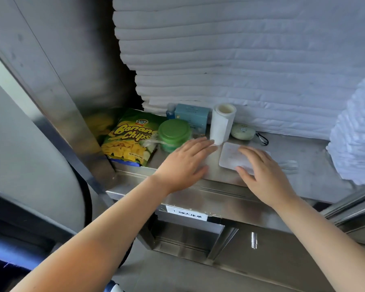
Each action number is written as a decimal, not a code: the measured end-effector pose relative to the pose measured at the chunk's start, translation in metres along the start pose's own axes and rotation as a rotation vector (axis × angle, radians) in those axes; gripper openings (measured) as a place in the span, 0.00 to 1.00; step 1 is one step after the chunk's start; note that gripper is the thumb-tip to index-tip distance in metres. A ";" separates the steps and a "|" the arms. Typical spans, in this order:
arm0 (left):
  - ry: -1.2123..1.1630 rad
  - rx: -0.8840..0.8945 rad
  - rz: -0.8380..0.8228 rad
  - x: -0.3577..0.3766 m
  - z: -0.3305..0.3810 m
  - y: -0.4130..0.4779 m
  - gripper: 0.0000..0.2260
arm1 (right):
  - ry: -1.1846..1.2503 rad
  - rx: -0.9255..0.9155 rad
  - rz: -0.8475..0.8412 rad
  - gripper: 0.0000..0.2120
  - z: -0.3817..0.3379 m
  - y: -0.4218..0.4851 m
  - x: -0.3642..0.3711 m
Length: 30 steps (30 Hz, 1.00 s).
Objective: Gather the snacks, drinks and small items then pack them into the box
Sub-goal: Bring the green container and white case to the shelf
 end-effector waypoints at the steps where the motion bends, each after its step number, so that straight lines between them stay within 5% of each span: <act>1: -0.020 0.010 -0.024 0.008 0.008 0.006 0.24 | 0.003 0.044 0.010 0.22 0.010 -0.006 -0.003; 7: -0.105 -0.003 -0.123 0.042 0.029 0.036 0.26 | -0.163 0.051 -0.076 0.26 0.023 -0.019 0.006; 30: 0.063 0.017 0.208 0.037 0.045 0.010 0.24 | -0.057 0.000 -0.028 0.29 0.004 -0.030 0.009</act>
Point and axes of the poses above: each hand's wrist, its own y-axis towards the middle knuckle, its own x-axis out of the palm, z = x × y, the point moved 8 cm from there along y, towards the middle knuckle, and after that the axes turned 12 degrees about -z, right-handed, at the moved point
